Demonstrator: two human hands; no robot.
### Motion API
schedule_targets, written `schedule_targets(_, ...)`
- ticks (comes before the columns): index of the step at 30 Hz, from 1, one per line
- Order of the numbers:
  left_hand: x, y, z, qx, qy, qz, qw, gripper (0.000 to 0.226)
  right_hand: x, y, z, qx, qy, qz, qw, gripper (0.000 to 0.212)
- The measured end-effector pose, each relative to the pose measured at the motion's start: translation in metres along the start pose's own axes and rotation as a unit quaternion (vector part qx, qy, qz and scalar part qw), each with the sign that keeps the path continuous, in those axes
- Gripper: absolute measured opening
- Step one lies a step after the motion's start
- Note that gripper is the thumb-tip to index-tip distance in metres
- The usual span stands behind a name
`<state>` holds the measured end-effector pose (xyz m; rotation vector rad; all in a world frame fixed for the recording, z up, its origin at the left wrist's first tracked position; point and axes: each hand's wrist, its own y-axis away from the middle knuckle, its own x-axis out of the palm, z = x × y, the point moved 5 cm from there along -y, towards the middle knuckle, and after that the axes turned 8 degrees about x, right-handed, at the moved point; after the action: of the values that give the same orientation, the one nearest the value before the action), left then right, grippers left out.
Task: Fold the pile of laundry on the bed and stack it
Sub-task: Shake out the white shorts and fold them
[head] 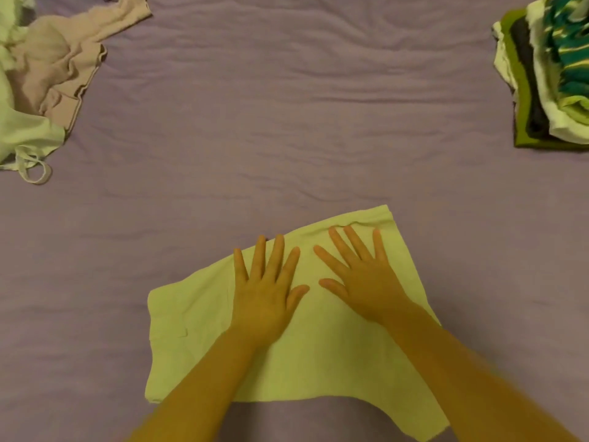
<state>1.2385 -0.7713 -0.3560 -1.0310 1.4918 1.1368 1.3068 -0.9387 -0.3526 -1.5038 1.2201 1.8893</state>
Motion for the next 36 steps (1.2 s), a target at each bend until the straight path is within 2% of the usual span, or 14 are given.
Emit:
schedule_targets(4,-0.001,-0.022,0.014,-0.017,-0.008,0.054,0.998,0.064,0.000,-0.020,-0.009,-0.010,0.010,0.022,1.000,0.069)
schedule_targets(10,-0.003,-0.015,0.027,-0.023,0.012,0.107,0.994,0.069,-0.004,-0.013,0.026,0.106,-0.025,0.027,0.994,0.080)
schedule_targets(13,-0.019,0.012,0.057,-0.098,0.049,0.067,0.992,0.076,-0.007,0.017,0.063,0.123,-0.068,0.017,0.990,0.075)
schedule_targets(16,-0.031,0.050,0.095,-0.162,0.075,0.036,0.983,0.068,0.006,0.055,0.098,0.100,-0.058,0.031,0.993,0.065)
schedule_targets(20,-0.037,0.075,0.135,-0.234,0.080,0.098,0.964,0.059,0.005,0.064,0.128,0.134,-0.067,0.050,0.987,0.062)
schedule_targets(23,-0.033,0.083,0.156,-0.307,0.177,0.199,0.914,0.057,-0.003,0.044,0.156,0.111,-0.080,0.056,0.989,0.063)
schedule_targets(24,-0.030,0.089,0.162,-0.344,0.275,0.204,0.875,0.052,-0.002,0.039,0.164,0.092,-0.081,0.063,0.990,0.063)
schedule_targets(26,-0.029,0.105,0.167,-0.405,0.494,0.153,0.754,0.037,0.003,0.034,0.172,0.075,-0.078,0.074,0.991,0.063)
schedule_targets(27,-0.029,0.113,0.165,-0.414,0.563,0.124,0.704,0.033,0.006,0.034,0.173,0.073,-0.075,0.076,0.992,0.063)
schedule_targets(28,-0.029,0.119,0.162,-0.411,0.605,0.106,0.673,0.032,0.006,0.033,0.174,0.074,-0.074,0.078,0.991,0.064)
schedule_targets(30,-0.032,0.127,0.151,-0.393,0.652,0.079,0.644,0.035,0.004,0.033,0.174,0.077,-0.077,0.085,0.990,0.065)
schedule_targets(32,-0.040,0.130,0.138,-0.384,0.662,0.043,0.643,0.042,0.000,0.031,0.172,0.076,-0.095,0.096,0.988,0.066)
schedule_targets(34,-0.057,0.127,0.122,-0.365,0.674,0.018,0.642,0.043,-0.007,0.030,0.171,0.085,-0.193,0.108,0.972,0.067)
schedule_targets(36,-0.080,0.120,0.102,-0.328,0.696,0.010,0.639,0.041,-0.028,0.033,0.171,0.084,-0.370,0.113,0.918,0.063)
